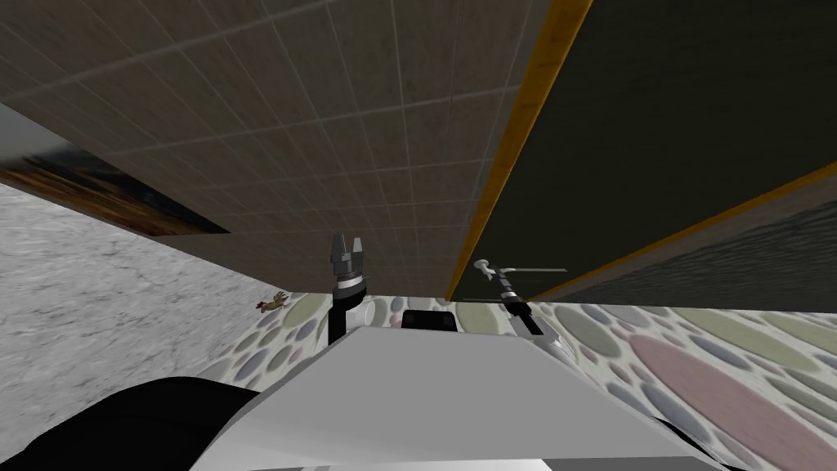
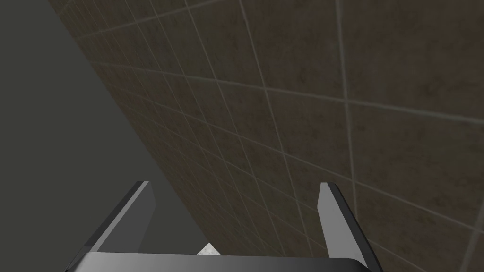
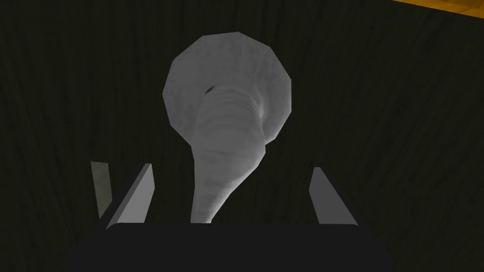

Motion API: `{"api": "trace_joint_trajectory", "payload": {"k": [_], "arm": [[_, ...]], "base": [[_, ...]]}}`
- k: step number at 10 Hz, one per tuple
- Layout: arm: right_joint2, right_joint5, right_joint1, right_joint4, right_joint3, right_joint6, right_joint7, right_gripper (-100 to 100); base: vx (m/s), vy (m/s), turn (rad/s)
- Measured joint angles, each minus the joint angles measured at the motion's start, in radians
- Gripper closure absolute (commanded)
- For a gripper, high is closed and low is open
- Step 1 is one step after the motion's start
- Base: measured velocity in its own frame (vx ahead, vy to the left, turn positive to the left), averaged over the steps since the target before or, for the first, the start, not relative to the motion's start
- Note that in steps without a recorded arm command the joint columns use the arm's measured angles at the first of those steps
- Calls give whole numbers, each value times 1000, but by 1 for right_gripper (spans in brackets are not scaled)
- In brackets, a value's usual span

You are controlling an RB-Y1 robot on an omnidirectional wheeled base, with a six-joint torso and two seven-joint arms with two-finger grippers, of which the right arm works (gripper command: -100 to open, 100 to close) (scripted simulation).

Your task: Pull the door open

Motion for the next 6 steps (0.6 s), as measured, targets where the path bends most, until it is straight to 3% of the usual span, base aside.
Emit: {"api": "trace_joint_trajectory", "payload": {"k": [1, 2, 6], "arm": [[-4, -6, -4, 17, -8, -7, 3, -100], [-4, -7, -5, 20, -9, -8, 3, 100], [-3, -7, -4, 19, -8, -4, 1, 100]], "base": [[43, -1, 20], [-2, 0, -17], [-9, -1, 1]]}}
